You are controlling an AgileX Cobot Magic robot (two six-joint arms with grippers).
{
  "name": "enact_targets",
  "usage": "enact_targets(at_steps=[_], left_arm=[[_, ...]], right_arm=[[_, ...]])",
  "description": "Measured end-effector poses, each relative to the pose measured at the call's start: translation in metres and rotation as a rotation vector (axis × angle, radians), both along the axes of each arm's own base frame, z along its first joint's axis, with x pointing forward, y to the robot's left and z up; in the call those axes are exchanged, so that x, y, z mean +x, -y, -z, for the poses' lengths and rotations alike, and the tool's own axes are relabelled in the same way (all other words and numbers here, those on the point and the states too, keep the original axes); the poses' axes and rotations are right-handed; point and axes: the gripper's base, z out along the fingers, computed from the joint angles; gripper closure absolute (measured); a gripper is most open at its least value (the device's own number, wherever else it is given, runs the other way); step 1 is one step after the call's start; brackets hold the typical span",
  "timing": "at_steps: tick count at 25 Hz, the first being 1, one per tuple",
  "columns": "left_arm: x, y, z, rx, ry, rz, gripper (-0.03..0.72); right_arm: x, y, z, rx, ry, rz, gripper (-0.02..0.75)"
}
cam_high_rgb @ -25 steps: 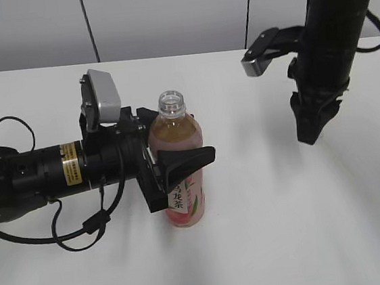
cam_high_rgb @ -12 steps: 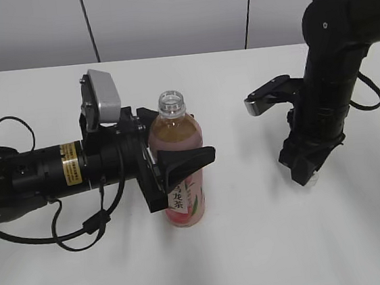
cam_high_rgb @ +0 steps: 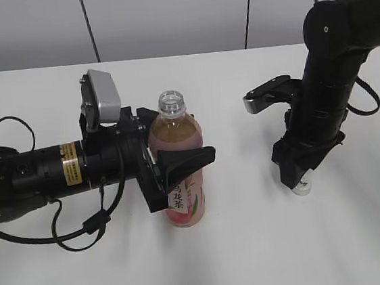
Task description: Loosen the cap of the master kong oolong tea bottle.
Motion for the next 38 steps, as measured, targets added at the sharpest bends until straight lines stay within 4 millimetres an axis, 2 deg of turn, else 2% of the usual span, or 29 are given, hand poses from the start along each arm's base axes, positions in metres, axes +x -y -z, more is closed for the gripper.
enact_targets(at_steps=[6, 8, 12, 14, 17, 20, 25, 31, 36, 38], left_arm=[[0.0, 0.0, 0.0, 0.0, 0.0, 0.0, 0.243], [0.0, 0.0, 0.0, 0.0, 0.0, 0.0, 0.243], [0.0, 0.0, 0.0, 0.0, 0.0, -0.001, 0.243], [0.0, 0.0, 0.0, 0.0, 0.0, -0.001, 0.243], [0.0, 0.0, 0.0, 0.001, 0.0, -0.001, 0.241], [0.0, 0.0, 0.0, 0.002, 0.0, -0.003, 0.219], [0.0, 0.0, 0.0, 0.002, 0.001, -0.004, 0.163], [0.0, 0.0, -0.014, -0.018, 0.021, -0.008, 0.153], [-0.003, -0.002, -0.04, -0.071, 0.016, -0.015, 0.152], [-0.005, -0.002, -0.051, -0.09, 0.023, -0.01, 0.152]], right_arm=[[-0.004, 0.003, -0.01, -0.058, -0.085, 0.113, 0.232], [-0.009, 0.009, -0.023, -0.112, -0.11, 0.156, 0.232], [-0.025, 0.019, -0.071, -0.138, -0.058, 0.181, 0.23], [-0.04, 0.024, -0.1, -0.105, 0.015, 0.19, 0.23], [-0.075, 0.036, -0.136, -0.057, 0.098, 0.202, 0.23], [-0.115, 0.049, -0.157, -0.009, 0.165, 0.224, 0.228], [-0.176, 0.07, -0.159, 0.038, 0.214, 0.239, 0.227], [-0.242, 0.093, -0.151, 0.108, 0.349, 0.243, 0.227], [-0.274, 0.105, -0.137, 0.176, 0.481, 0.248, 0.227], [-0.284, 0.108, -0.138, 0.217, 0.55, 0.25, 0.227]])
